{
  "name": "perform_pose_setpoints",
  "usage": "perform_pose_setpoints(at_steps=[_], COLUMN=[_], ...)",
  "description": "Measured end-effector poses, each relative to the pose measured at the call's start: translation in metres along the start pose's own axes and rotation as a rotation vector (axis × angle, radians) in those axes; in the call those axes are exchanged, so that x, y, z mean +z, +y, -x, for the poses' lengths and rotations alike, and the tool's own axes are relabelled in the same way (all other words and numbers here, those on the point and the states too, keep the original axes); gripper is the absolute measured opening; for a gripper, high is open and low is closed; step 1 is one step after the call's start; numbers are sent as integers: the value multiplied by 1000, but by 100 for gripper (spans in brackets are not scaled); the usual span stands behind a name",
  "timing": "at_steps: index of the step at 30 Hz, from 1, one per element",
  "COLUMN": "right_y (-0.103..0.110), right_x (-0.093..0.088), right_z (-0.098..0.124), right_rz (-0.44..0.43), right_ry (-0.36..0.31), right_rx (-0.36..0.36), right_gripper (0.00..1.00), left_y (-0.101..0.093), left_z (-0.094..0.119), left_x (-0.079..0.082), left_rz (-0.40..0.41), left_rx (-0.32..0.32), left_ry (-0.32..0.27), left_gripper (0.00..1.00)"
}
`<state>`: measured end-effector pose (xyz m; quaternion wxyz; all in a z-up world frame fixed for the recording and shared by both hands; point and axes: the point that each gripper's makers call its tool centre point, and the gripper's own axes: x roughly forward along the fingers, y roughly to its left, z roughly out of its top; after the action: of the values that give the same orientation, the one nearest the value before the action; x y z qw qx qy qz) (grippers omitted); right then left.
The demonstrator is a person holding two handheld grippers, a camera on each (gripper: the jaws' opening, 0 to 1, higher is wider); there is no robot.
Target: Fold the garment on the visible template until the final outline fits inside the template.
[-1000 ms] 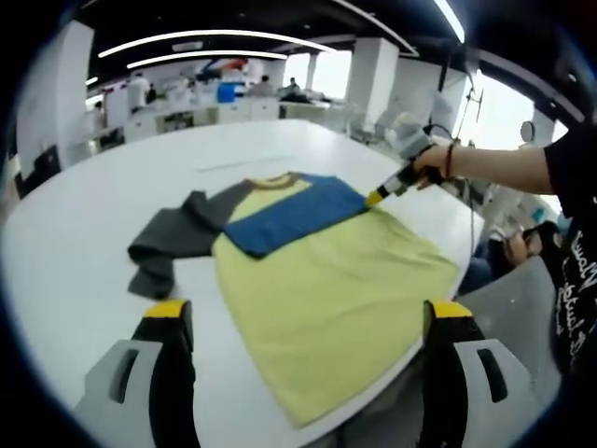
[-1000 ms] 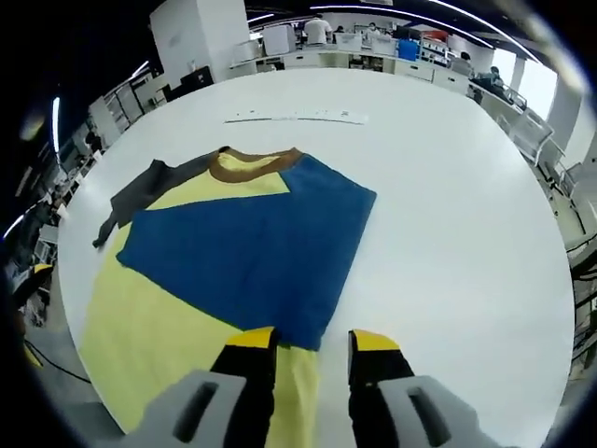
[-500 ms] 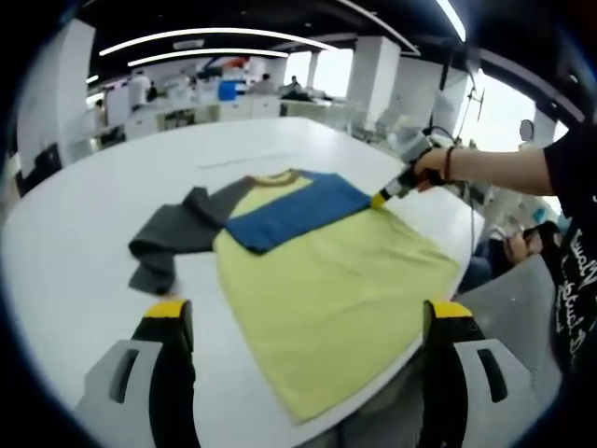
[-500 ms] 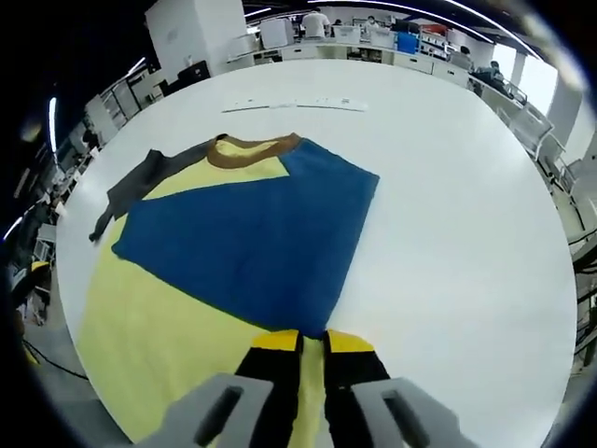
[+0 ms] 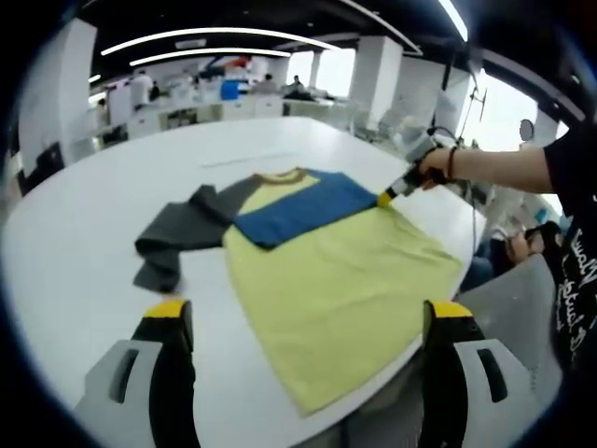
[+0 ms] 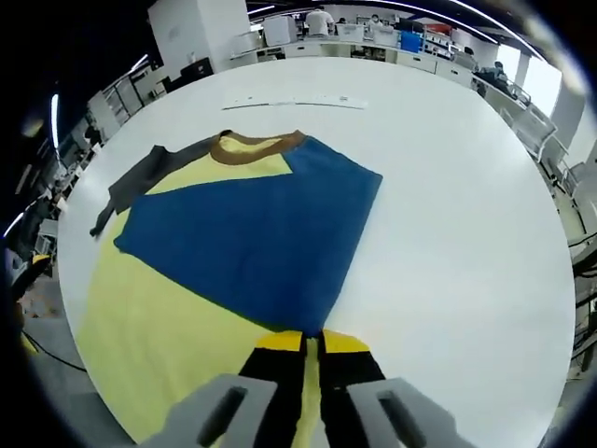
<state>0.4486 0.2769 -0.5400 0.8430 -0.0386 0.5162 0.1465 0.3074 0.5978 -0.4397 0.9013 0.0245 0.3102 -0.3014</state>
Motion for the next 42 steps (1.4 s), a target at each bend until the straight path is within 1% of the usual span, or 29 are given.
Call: perform_pose_setpoints(at_steps=[13,20,25,38,42], right_y=[-24,-37,-42,-54,-58], right_x=[-6,-8,-9,-9,-10], right_z=[6,7,9,9,10], right_rz=[20,7,5,-12,-9], right_ry=[19,22,23,33,40], right_rx=[-27,-37,-43,-47,-61], right_gripper=[0,0,0,0,0], left_y=[2,3,3,3,4], left_z=[0,1,1,0,1], left_x=[0,1,2,1,0], left_rz=[4,4,12,10,13], left_rx=[5,6,8,8,8], left_ry=[-1,-1,-10,-3,-2], left_gripper=[99,99,99,99,99])
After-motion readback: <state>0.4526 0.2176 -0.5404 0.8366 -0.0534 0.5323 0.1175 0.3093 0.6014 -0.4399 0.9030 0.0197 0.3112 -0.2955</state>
